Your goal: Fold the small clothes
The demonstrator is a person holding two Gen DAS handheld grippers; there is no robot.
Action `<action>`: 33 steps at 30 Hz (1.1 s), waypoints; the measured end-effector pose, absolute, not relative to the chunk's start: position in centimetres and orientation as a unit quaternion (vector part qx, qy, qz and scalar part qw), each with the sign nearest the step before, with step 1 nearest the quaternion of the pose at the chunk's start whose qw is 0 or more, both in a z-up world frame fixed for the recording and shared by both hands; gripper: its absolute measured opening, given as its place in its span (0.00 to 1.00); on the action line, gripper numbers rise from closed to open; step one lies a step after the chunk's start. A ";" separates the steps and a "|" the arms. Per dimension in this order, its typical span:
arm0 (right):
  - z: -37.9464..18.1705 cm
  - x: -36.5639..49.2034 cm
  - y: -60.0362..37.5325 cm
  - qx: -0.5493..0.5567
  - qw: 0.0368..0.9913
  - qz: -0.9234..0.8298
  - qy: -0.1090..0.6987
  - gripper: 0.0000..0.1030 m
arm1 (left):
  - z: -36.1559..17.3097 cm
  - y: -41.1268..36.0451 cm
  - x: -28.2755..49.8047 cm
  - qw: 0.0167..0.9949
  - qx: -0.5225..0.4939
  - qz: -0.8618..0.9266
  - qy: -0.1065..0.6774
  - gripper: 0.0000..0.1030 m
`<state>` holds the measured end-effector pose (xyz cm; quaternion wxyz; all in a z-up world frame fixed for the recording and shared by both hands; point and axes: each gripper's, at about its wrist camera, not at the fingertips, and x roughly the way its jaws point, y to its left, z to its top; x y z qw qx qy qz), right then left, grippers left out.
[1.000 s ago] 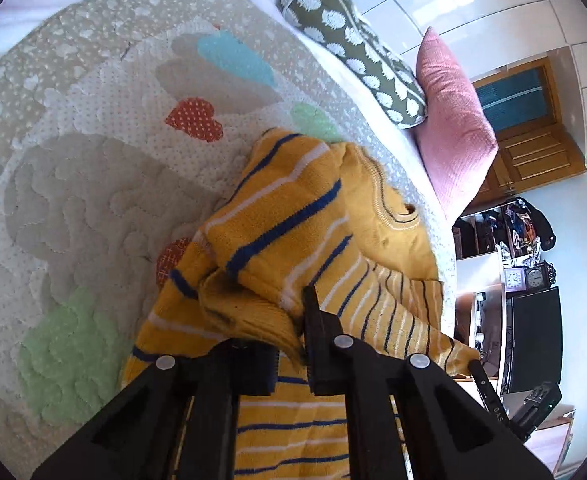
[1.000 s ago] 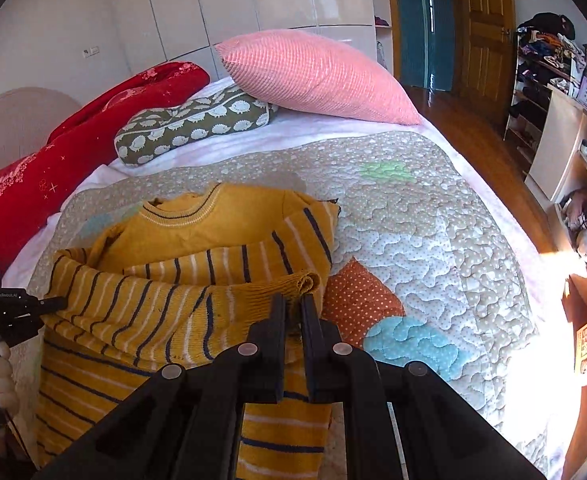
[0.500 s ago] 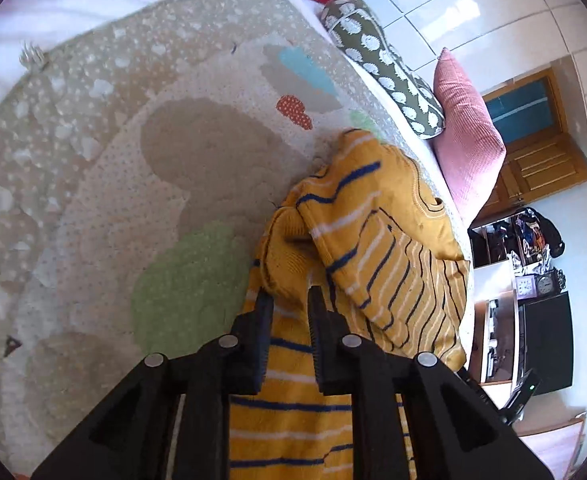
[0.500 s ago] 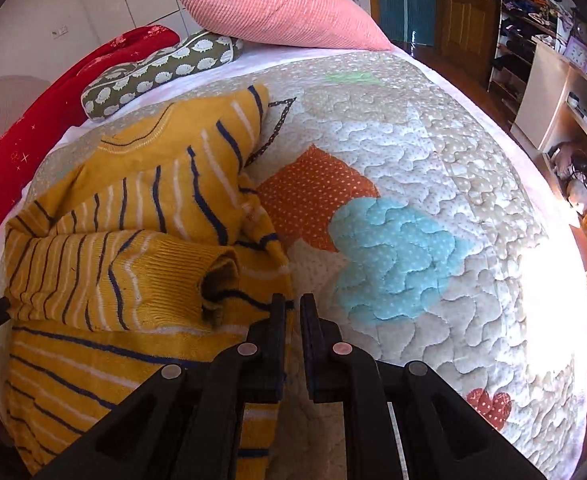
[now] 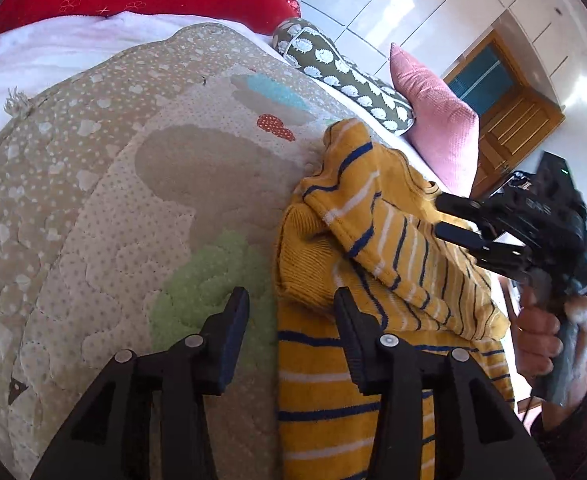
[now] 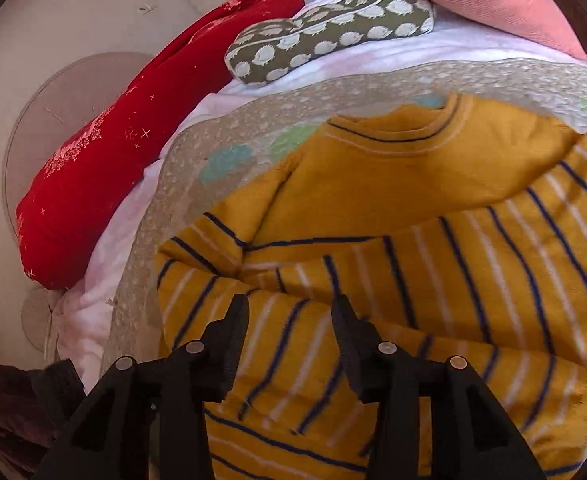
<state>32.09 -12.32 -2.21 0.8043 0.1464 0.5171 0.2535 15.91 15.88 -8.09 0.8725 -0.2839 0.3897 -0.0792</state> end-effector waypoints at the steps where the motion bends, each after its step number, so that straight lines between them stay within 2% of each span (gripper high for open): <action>1: -2.9 33.3 -10.8 0.153 0.797 0.254 0.526 0.47 | -8.4 16.1 15.8 0.873 -0.290 -0.084 0.384 0.45; 6: -6.6 37.0 -4.8 0.123 0.783 0.225 0.566 0.48 | -8.8 16.0 15.7 0.878 -0.293 -0.096 0.365 0.48; 7: -6.6 37.0 -4.0 0.111 0.787 0.228 0.563 0.38 | -8.8 16.1 15.6 0.878 -0.298 -0.099 0.362 0.48; 9: -5.4 37.0 -2.4 0.088 0.784 0.256 0.558 0.04 | -9.0 16.6 15.5 0.874 -0.316 -0.110 0.353 0.48; 15: 0.9 37.8 3.9 0.000 0.827 0.265 0.496 0.03 | -9.0 17.2 15.3 0.869 -0.339 -0.122 0.340 0.48; 21: 1.1 39.6 8.0 -0.043 0.830 0.250 0.497 0.04 | -9.1 17.3 15.2 0.867 -0.348 -0.127 0.332 0.49; 23: -0.5 40.1 8.6 -0.073 0.818 0.248 0.514 0.05 | -9.2 17.3 15.1 0.867 -0.349 -0.128 0.332 0.49; 26: -0.4 40.0 7.6 -0.097 0.835 0.228 0.491 0.09 | -9.2 17.2 15.1 0.867 -0.350 -0.129 0.331 0.49; 27: -0.1 40.1 6.7 -0.086 0.839 0.226 0.488 0.23 | -9.2 17.3 15.2 0.867 -0.350 -0.128 0.331 0.49; 28: 0.2 40.1 5.7 -0.074 0.838 0.226 0.490 0.45 | -9.2 17.2 15.2 0.867 -0.350 -0.129 0.331 0.49; 29: 0.2 40.1 4.8 -0.062 0.837 0.227 0.493 0.53 | -9.2 17.2 15.2 0.867 -0.350 -0.128 0.331 0.49; 30: 0.2 39.9 3.9 -0.056 0.837 0.227 0.495 0.57 | -9.2 17.2 15.2 0.867 -0.350 -0.128 0.331 0.49; 33: -1.1 39.6 2.7 -0.067 0.829 0.220 0.510 0.57 | -9.3 17.3 15.2 0.868 -0.348 -0.127 0.332 0.49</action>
